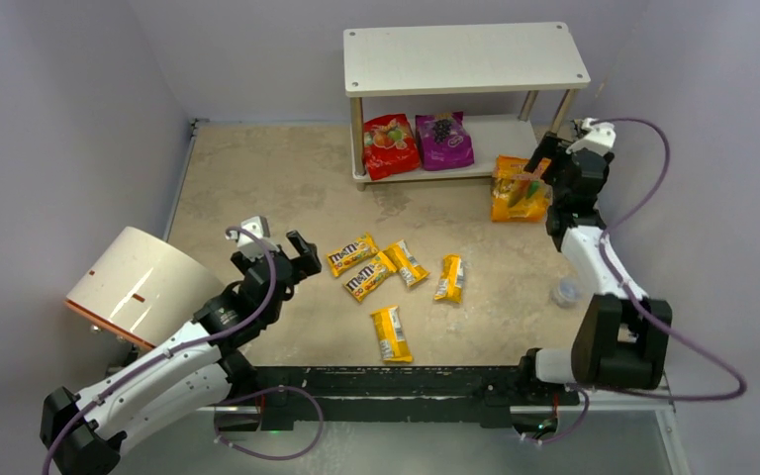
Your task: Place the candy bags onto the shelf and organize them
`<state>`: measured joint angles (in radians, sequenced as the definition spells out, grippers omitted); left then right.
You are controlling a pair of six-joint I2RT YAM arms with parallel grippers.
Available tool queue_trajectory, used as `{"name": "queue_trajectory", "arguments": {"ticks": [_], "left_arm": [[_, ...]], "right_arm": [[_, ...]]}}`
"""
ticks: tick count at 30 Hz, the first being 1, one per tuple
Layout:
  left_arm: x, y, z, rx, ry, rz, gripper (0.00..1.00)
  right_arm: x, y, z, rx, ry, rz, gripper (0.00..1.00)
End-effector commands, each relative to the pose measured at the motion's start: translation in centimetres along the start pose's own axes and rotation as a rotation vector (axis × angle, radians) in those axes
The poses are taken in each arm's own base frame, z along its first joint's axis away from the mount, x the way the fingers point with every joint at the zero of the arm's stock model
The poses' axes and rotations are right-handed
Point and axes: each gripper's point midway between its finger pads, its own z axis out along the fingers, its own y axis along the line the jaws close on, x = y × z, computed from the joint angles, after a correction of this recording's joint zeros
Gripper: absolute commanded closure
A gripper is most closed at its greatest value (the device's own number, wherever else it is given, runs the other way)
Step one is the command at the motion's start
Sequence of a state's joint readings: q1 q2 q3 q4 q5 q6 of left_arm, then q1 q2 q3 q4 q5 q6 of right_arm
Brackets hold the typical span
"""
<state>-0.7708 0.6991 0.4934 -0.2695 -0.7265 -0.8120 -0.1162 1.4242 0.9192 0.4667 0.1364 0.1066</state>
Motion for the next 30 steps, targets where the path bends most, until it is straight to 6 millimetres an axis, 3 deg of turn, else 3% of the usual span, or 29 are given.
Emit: {"name": "queue_trajectory", "arguments": {"ticks": [1, 5, 9, 12, 15, 21, 26, 30], "left_arm": [[-1.1, -1.1, -0.3, 0.034, -0.015, -0.045, 0.0], [-1.0, -1.3, -0.3, 0.044, -0.01, -0.041, 0.0], [-1.2, -1.4, -0.6, 0.061, -0.011, -0.044, 0.0], [-1.2, -1.4, -0.8, 0.07, -0.011, -0.051, 0.0], [-1.2, -1.5, -0.9, 0.083, -0.011, -0.058, 0.0], [-0.9, -1.5, -1.1, 0.089, 0.009, -0.053, 0.0], [-1.0, -1.3, -1.4, 0.09, 0.007, -0.055, 0.0], [-1.0, -1.0, -1.6, 0.076, 0.016, -0.045, 0.01]], "right_arm": [[3.4, -1.6, -5.7, 0.175, 0.123, 0.377, 0.01], [8.8, 0.5, -9.6, 0.11, 0.217, 0.656, 0.01], [11.5, 0.7, -10.3, 0.113, 0.258, 0.877, 0.01], [12.5, 0.0, -9.0, 0.131, 0.253, 0.992, 0.06], [13.3, -0.3, -7.4, 0.115, 0.22, 1.041, 0.19], [14.4, 0.6, -3.6, 0.068, 0.27, 1.096, 0.23], [15.3, -0.6, -1.9, 0.115, 0.203, 1.161, 0.3], [16.2, -0.6, -0.4, 0.103, 0.196, 1.161, 0.31]]}}
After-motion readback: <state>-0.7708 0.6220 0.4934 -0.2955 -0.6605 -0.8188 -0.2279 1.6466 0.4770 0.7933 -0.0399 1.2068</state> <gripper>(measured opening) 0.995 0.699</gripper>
